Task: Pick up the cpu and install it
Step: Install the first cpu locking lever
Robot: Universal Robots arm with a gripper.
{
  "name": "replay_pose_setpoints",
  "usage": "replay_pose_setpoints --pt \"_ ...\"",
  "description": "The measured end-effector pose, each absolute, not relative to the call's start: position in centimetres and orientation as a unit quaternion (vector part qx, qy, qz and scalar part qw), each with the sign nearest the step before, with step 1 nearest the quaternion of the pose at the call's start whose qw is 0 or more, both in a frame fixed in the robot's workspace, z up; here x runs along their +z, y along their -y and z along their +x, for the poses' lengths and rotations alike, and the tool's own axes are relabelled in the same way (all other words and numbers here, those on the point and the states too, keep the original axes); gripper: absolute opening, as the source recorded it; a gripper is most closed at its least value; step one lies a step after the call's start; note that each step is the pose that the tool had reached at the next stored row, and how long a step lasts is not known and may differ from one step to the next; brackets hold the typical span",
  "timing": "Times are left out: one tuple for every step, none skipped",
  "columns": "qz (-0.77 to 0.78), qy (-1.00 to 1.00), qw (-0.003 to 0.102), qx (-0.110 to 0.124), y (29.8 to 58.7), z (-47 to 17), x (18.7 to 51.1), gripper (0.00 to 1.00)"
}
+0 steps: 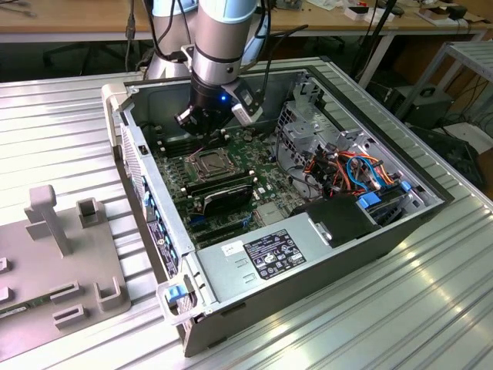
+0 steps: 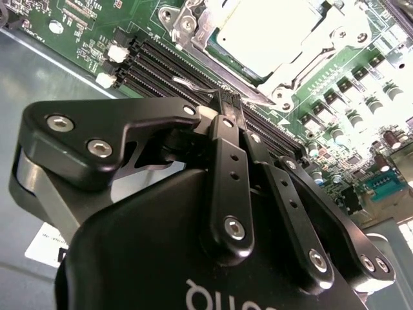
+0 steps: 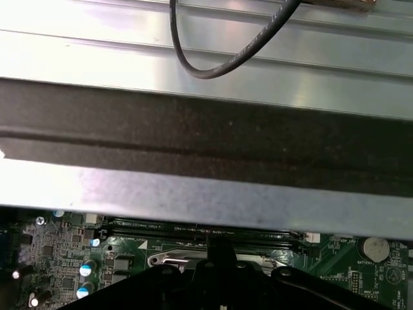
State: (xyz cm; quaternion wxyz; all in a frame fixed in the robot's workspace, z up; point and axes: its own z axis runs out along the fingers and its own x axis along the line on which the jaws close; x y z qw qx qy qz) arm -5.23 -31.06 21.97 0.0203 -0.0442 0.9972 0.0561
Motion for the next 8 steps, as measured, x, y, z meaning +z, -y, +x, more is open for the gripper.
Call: replay_pose_setpoints --pt "-0.044 -0.997 0.02 0.056 31.06 -5.21 21.86 0.11" --pt "-0.044 -0.997 0.02 0.056 31.07 -5.2 21.76 0.11" --pt "-0.044 -0.997 0.02 0.056 31.07 -5.19 21.65 0.11" --pt "-0.044 -0.997 0.02 0.056 31.07 -5.18 21.55 0.11" --pt "-0.044 -0.997 0.02 0.056 31.07 -5.15 21.46 0.11" --pt "-0.044 -0.997 0.02 0.056 31.08 -5.14 21.46 0.11" --pt "-0.044 -0.997 0.02 0.056 31.08 -5.08 21.43 0.11" --pt "-0.044 -0.997 0.02 0.056 31.07 -4.95 21.41 0.11"
